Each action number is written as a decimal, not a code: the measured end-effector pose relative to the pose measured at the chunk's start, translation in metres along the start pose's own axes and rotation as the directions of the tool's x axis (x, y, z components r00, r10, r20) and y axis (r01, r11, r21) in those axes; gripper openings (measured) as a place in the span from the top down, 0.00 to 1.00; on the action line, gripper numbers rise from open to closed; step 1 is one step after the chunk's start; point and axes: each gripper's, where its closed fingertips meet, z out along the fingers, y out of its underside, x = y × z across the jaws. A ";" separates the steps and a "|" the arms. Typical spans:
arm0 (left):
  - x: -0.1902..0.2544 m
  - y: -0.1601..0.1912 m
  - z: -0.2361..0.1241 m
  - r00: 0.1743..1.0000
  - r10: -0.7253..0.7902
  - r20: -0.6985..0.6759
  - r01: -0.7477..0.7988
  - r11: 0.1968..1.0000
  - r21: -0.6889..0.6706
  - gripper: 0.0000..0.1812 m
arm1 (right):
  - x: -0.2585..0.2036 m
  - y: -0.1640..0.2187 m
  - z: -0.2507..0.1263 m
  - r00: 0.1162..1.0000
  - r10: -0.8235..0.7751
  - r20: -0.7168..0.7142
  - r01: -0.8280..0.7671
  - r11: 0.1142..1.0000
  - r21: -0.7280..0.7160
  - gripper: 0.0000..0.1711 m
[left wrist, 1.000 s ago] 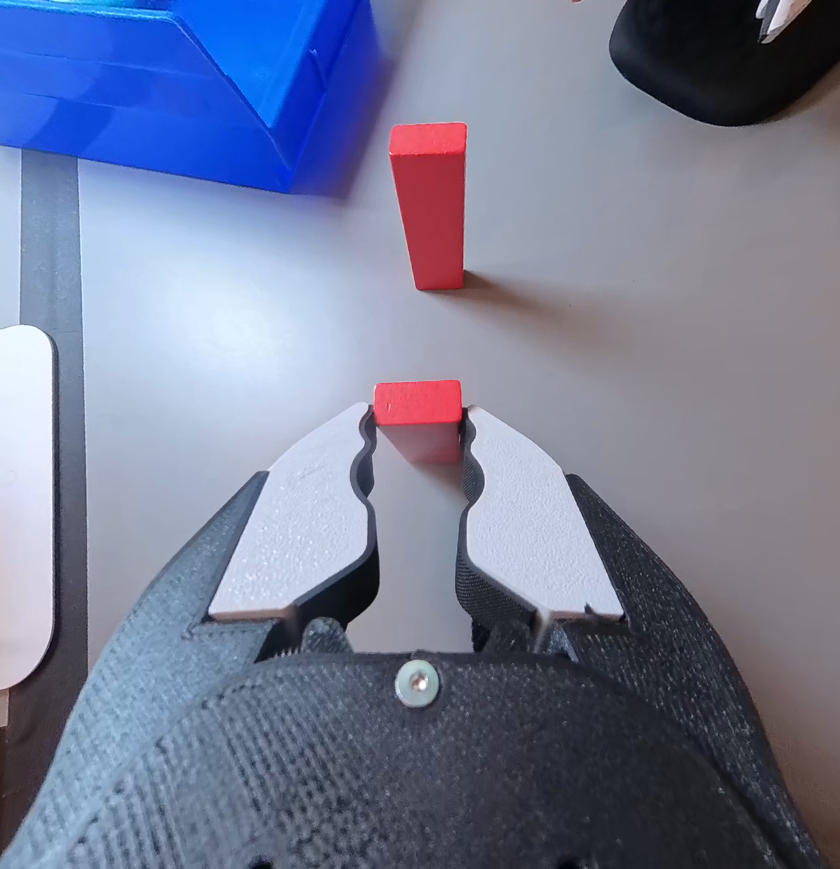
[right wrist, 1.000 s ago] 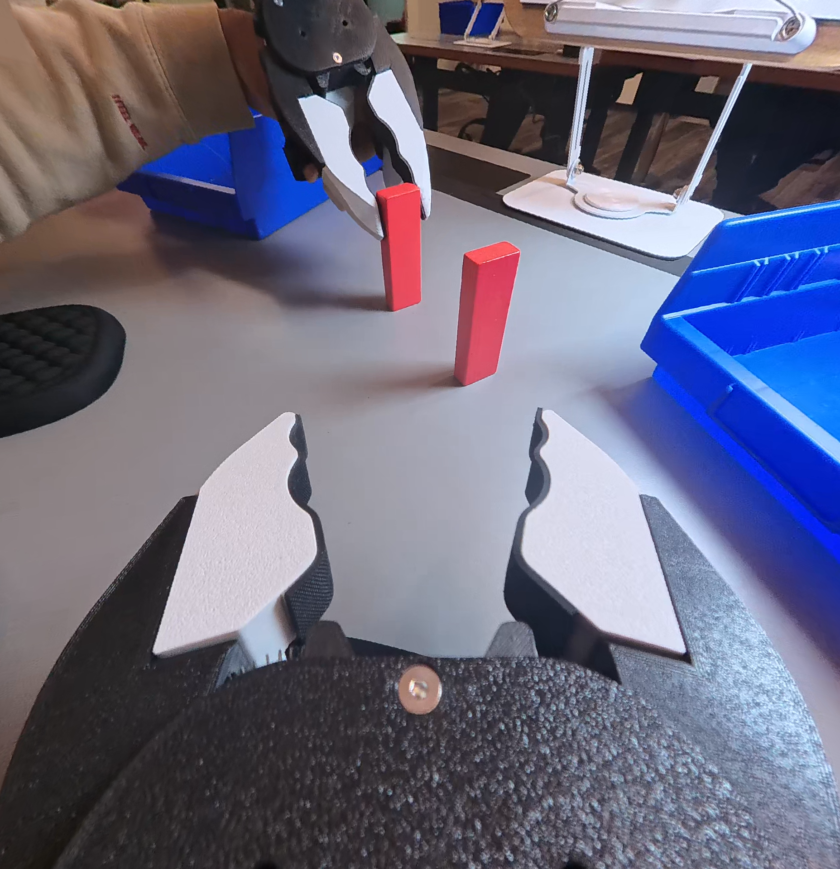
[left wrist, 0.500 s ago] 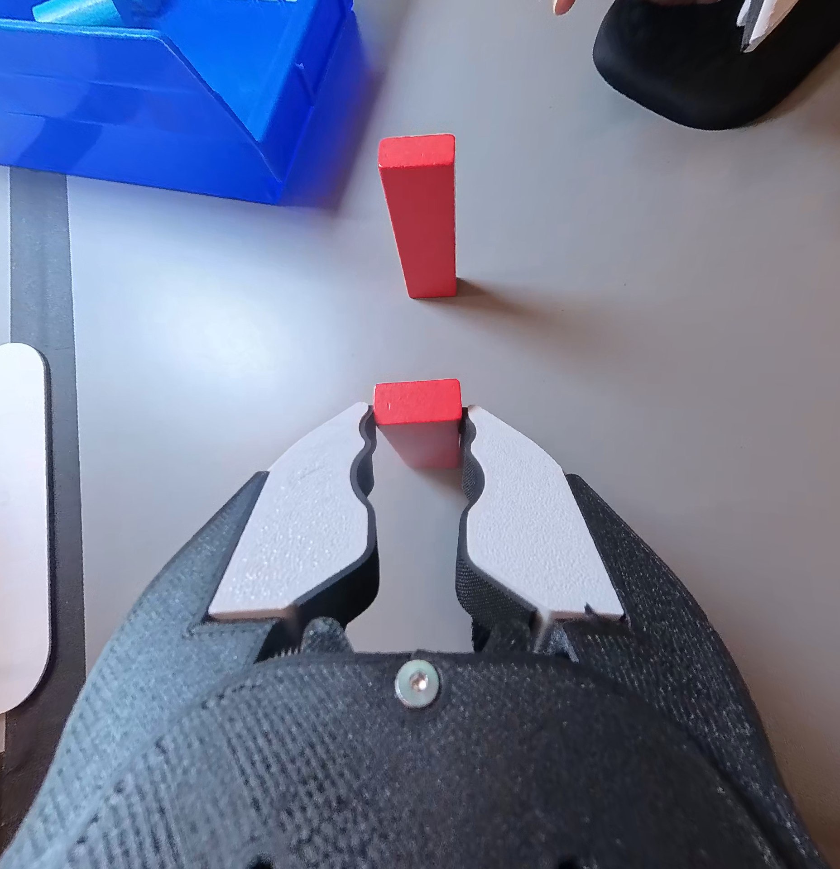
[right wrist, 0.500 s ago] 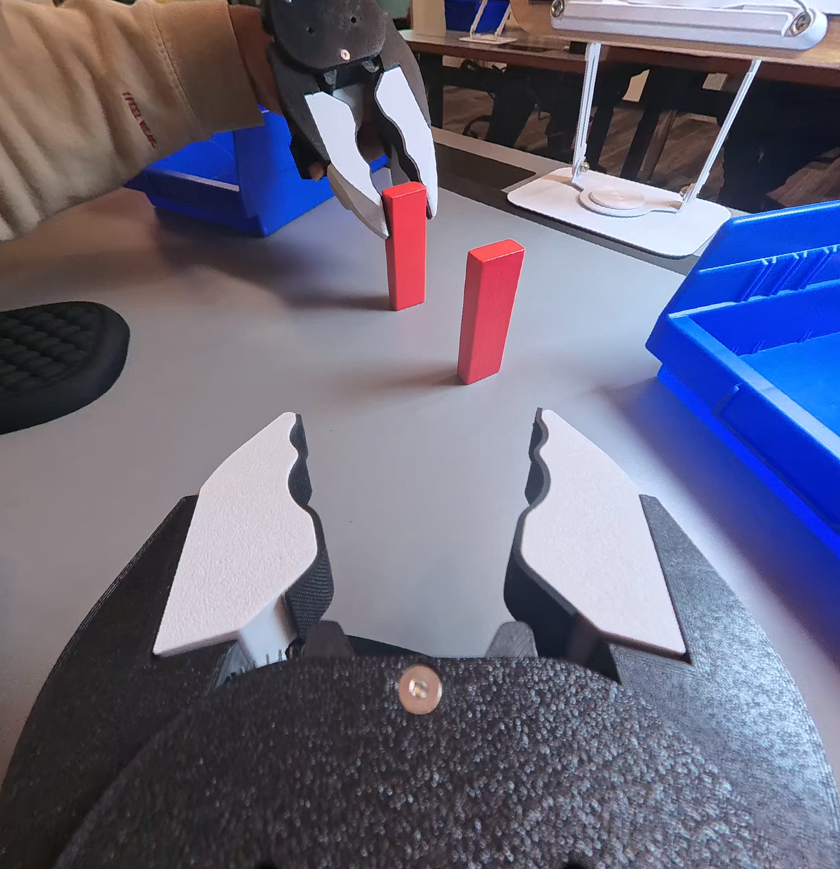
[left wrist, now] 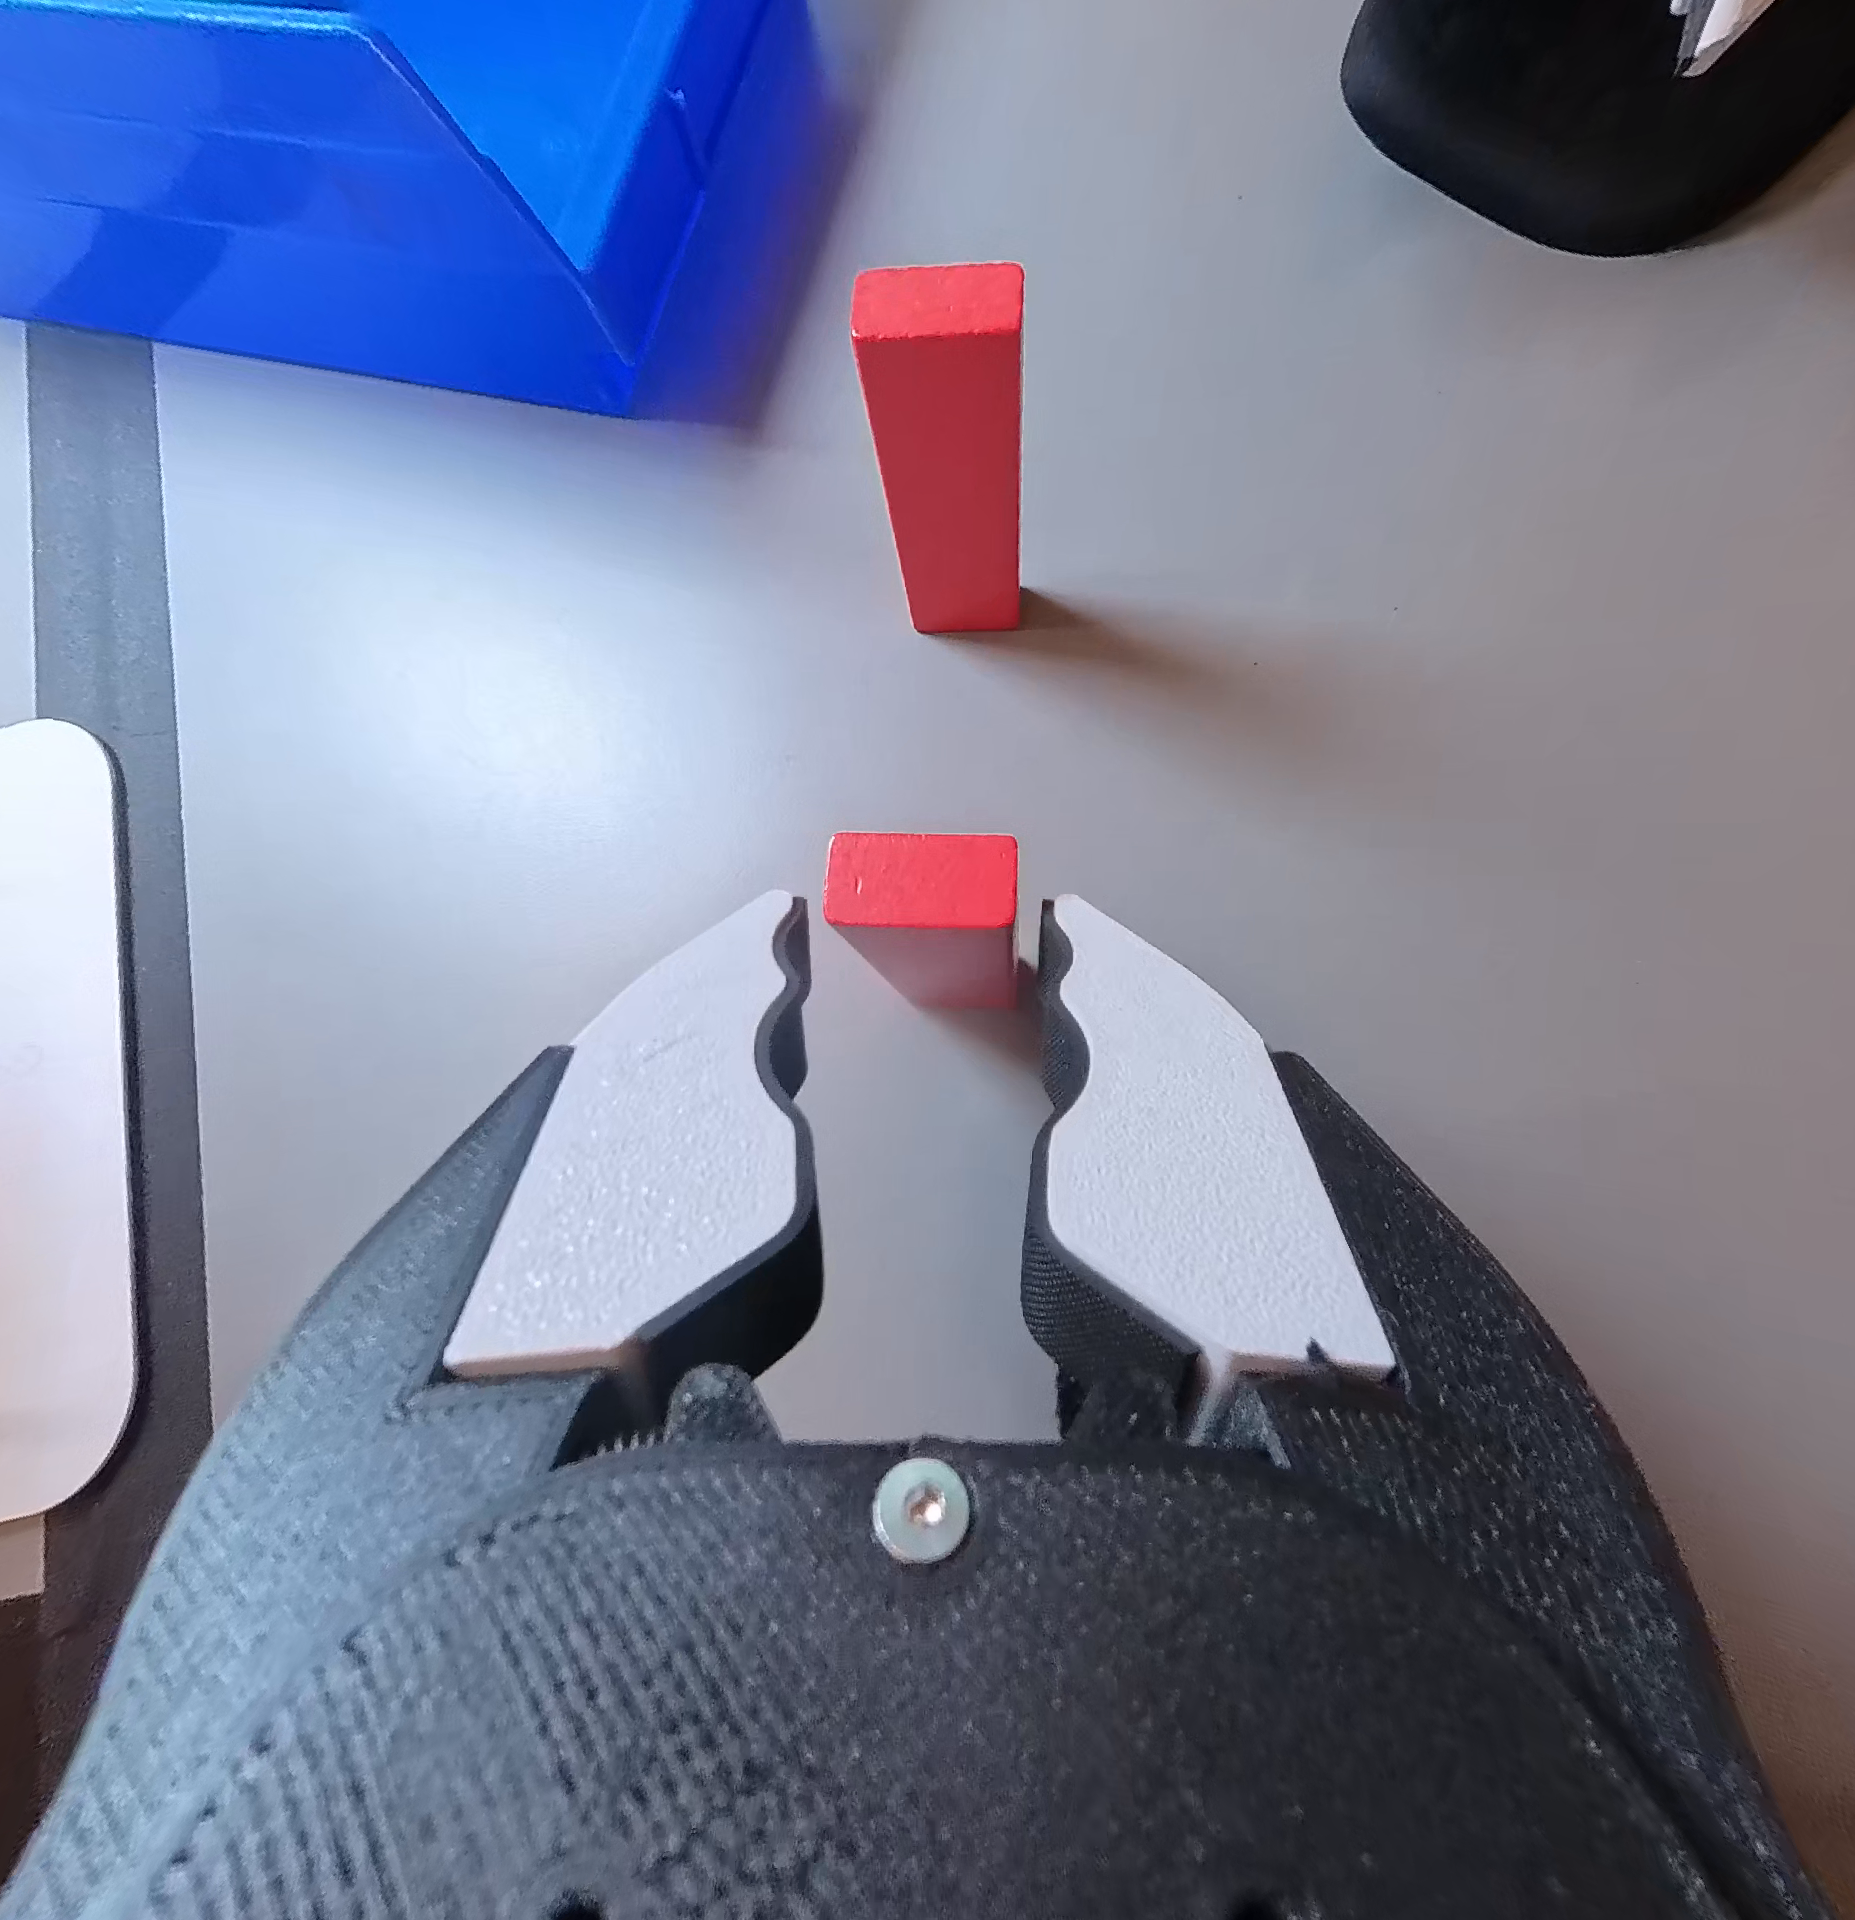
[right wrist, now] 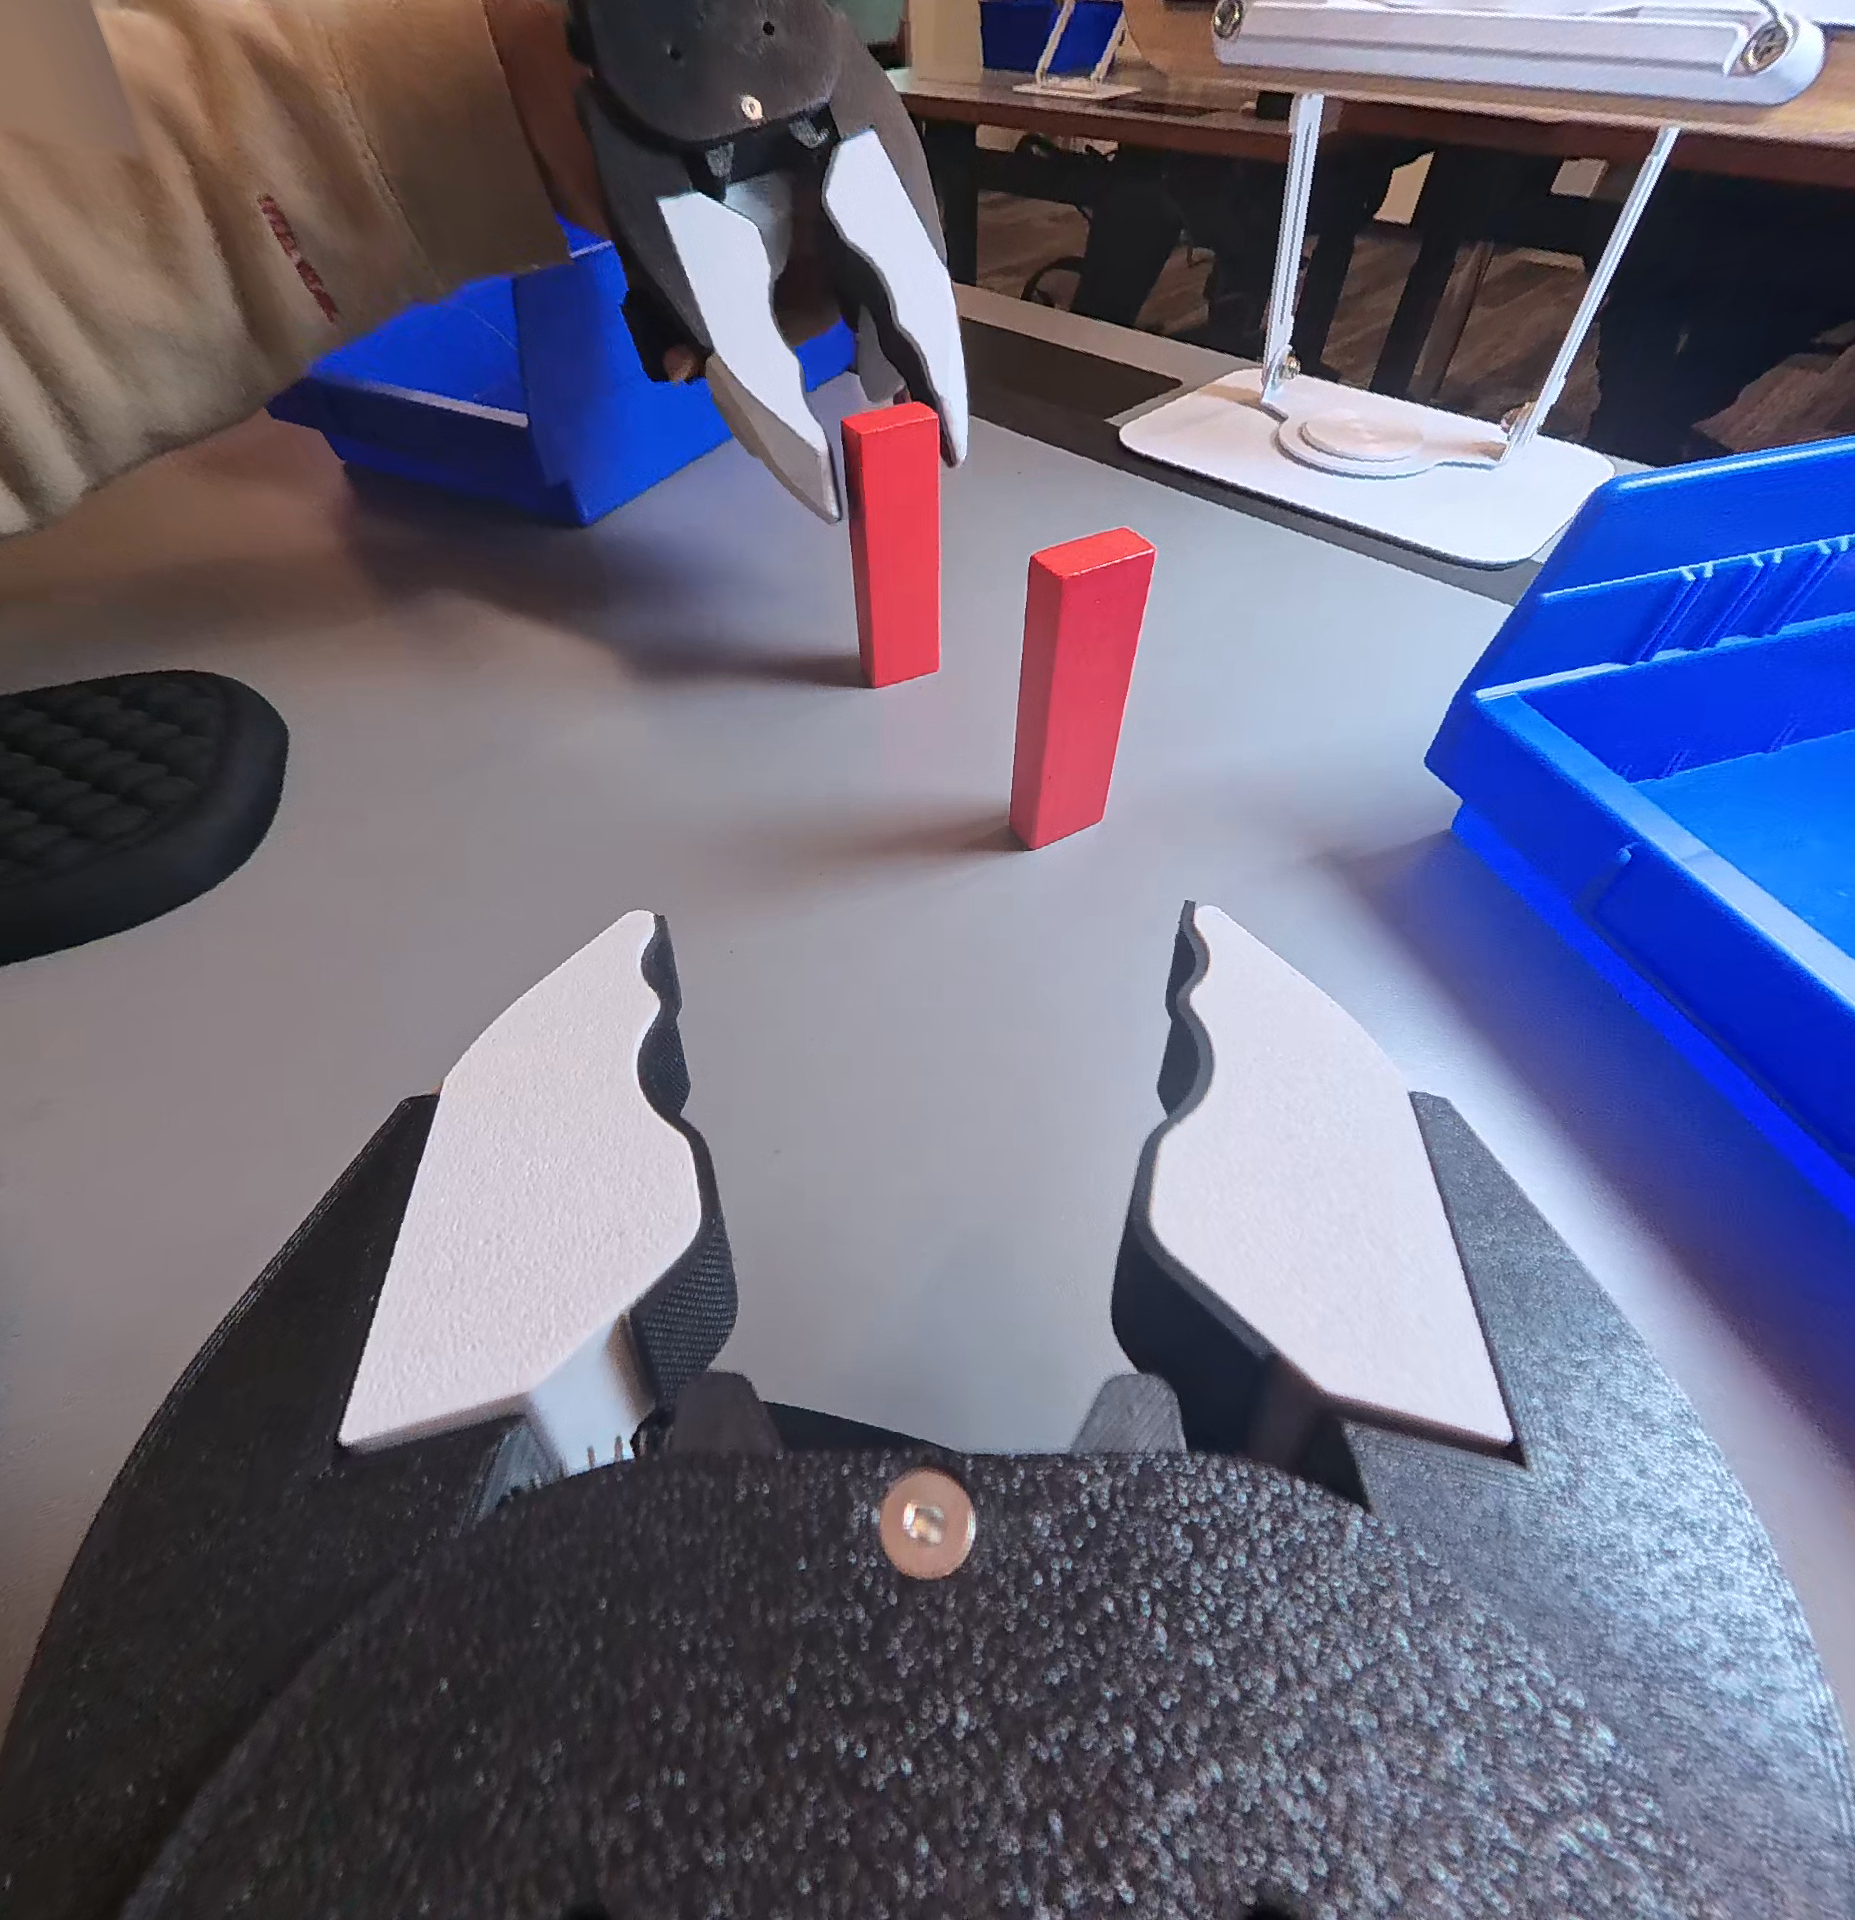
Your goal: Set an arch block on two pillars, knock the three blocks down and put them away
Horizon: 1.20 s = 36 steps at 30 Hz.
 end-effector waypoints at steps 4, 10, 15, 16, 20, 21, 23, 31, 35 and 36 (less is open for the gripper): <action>-0.005 0.003 -0.017 0.999 -0.024 0.047 0.026 0.999 -0.034 0.73 | 0.001 0.000 0.000 1.000 0.005 -0.003 -0.005 1.000 0.000 0.47; -0.024 -0.004 -0.103 0.959 -0.096 0.266 0.099 0.995 0.003 0.73 | 0.001 0.000 -0.001 1.000 0.003 -0.006 -0.003 1.000 -0.001 0.47; -0.036 0.050 -0.198 0.821 -0.254 0.512 0.326 0.944 -0.054 0.80 | -0.001 0.001 0.001 1.000 -0.005 -0.003 0.005 1.000 -0.011 0.47; -0.034 0.073 -0.210 0.773 -0.334 0.539 0.439 0.895 -0.075 0.79 | -0.001 0.002 0.001 1.000 -0.010 -0.002 0.010 1.000 -0.014 0.47; -0.006 0.173 -0.217 0.570 -0.543 0.616 0.761 0.633 -0.146 0.76 | -0.005 0.002 0.002 0.999 -0.033 0.001 0.033 0.999 -0.020 0.47; 0.002 0.188 -0.209 0.539 -0.585 0.606 0.797 0.588 -0.141 0.74 | -0.005 0.002 0.001 0.999 -0.036 0.000 0.036 0.999 -0.020 0.47; 0.015 0.208 -0.188 0.478 -0.676 0.561 0.855 0.504 -0.121 0.69 | -0.006 0.002 0.002 0.999 -0.039 -0.001 0.039 0.999 -0.023 0.47; 0.006 0.230 -0.136 0.395 -0.764 0.510 0.905 0.418 -0.075 0.76 | -0.005 0.005 0.002 0.999 -0.038 -0.006 0.037 0.999 -0.037 0.48; 0.001 0.236 -0.149 0.487 -0.617 0.618 0.851 0.494 -0.178 0.77 | -0.004 0.004 0.001 1.000 -0.023 0.001 0.023 0.999 -0.026 0.48; -0.004 0.234 -0.158 0.508 -0.561 0.654 0.824 0.536 -0.181 0.77 | -0.004 0.004 0.000 1.000 -0.022 0.003 0.022 0.999 -0.024 0.48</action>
